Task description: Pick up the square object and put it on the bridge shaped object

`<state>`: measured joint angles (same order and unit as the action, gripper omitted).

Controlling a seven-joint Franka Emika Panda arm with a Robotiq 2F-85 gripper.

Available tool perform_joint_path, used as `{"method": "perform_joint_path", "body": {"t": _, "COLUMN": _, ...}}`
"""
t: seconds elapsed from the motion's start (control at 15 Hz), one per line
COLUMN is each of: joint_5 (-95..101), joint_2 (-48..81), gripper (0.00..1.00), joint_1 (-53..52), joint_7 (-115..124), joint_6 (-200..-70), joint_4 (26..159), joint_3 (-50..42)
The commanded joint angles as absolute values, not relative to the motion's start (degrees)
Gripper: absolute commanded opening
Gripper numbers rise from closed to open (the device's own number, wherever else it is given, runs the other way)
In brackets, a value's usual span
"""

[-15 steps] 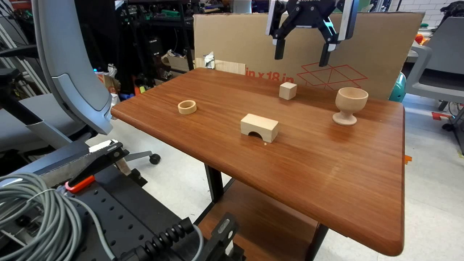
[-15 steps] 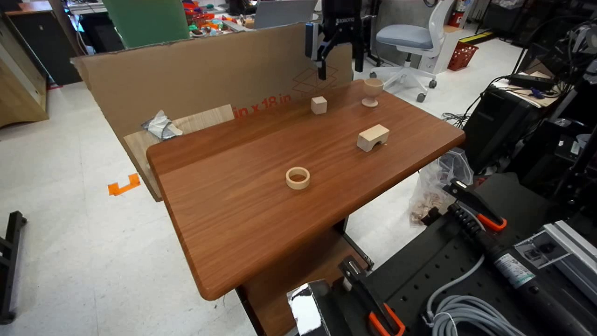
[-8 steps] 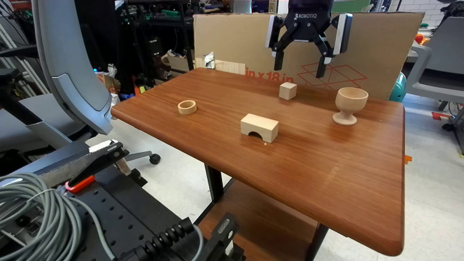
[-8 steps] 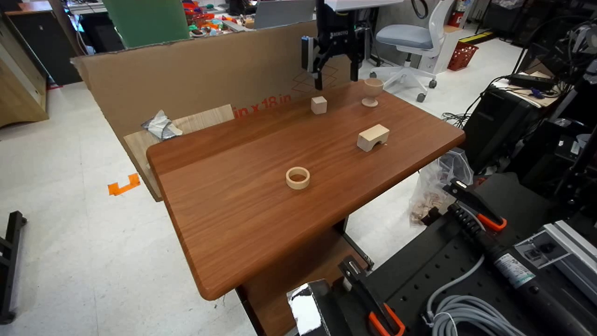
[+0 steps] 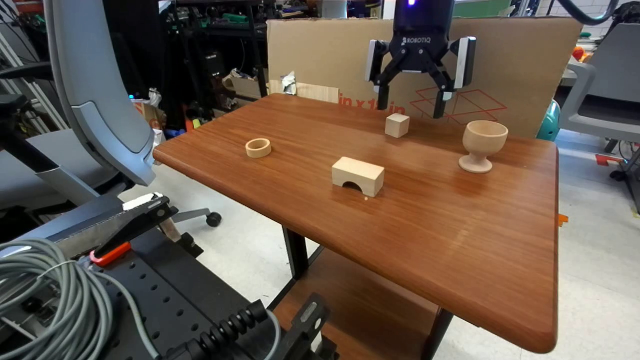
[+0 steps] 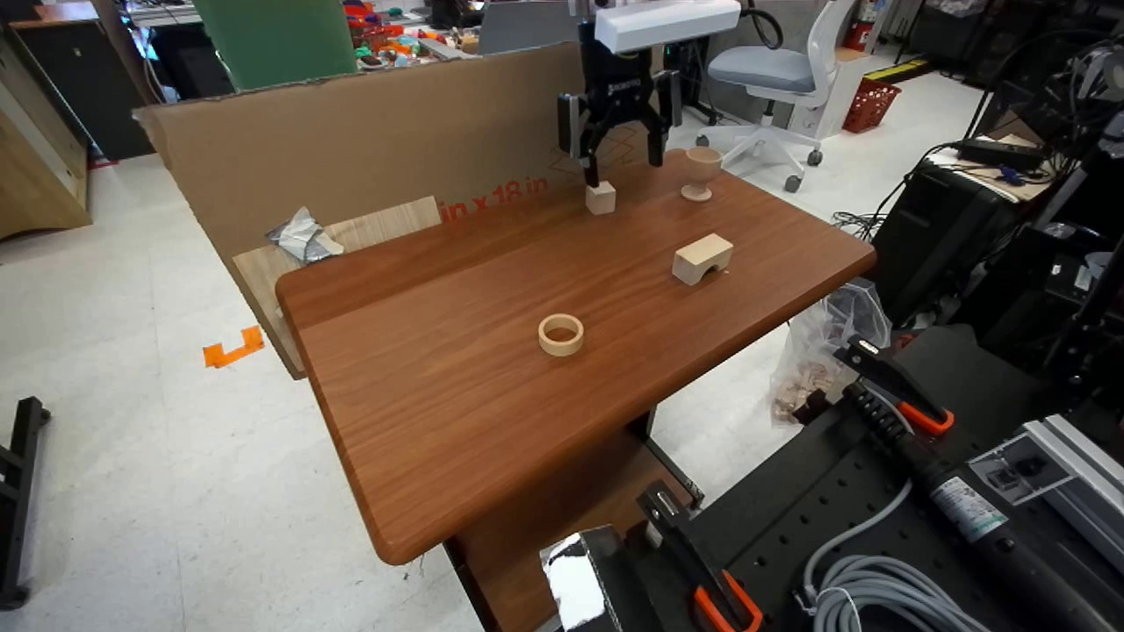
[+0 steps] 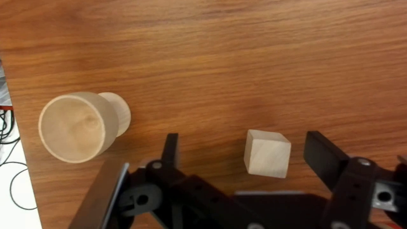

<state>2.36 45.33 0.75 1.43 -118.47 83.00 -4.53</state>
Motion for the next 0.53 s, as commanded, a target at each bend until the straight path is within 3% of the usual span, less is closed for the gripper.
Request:
{"method": "perform_joint_path", "body": {"t": 0.0, "joint_5": 3.77, "joint_2": 48.12, "gripper": 1.00, "joint_1": 0.26, "joint_7": 2.28, "joint_6": -117.49, "joint_4": 79.55, "joint_3": -4.18}}
{"method": "perform_joint_path", "body": {"t": 0.2, "joint_5": 3.86, "joint_2": 49.38, "gripper": 1.00, "joint_1": 0.05, "joint_7": 2.25, "joint_6": -117.15, "joint_4": 78.35, "joint_3": -3.83}}
{"method": "perform_joint_path", "body": {"t": 0.27, "joint_5": 3.99, "joint_2": 49.70, "gripper": 0.95, "joint_1": -0.06, "joint_7": 2.13, "joint_6": -117.09, "joint_4": 77.99, "joint_3": -3.83}}
{"method": "perform_joint_path", "body": {"t": 0.33, "joint_5": 4.03, "joint_2": 50.01, "gripper": 0.72, "joint_1": -0.11, "joint_7": 1.91, "joint_6": -116.89, "joint_4": 77.62, "joint_3": -3.75}}
{"method": "perform_joint_path", "body": {"t": 0.47, "joint_5": 4.41, "joint_2": 50.43, "gripper": 0.68, "joint_1": -0.46, "joint_7": 1.82, "joint_6": -117.14, "joint_4": 77.20, "joint_3": -3.84}}
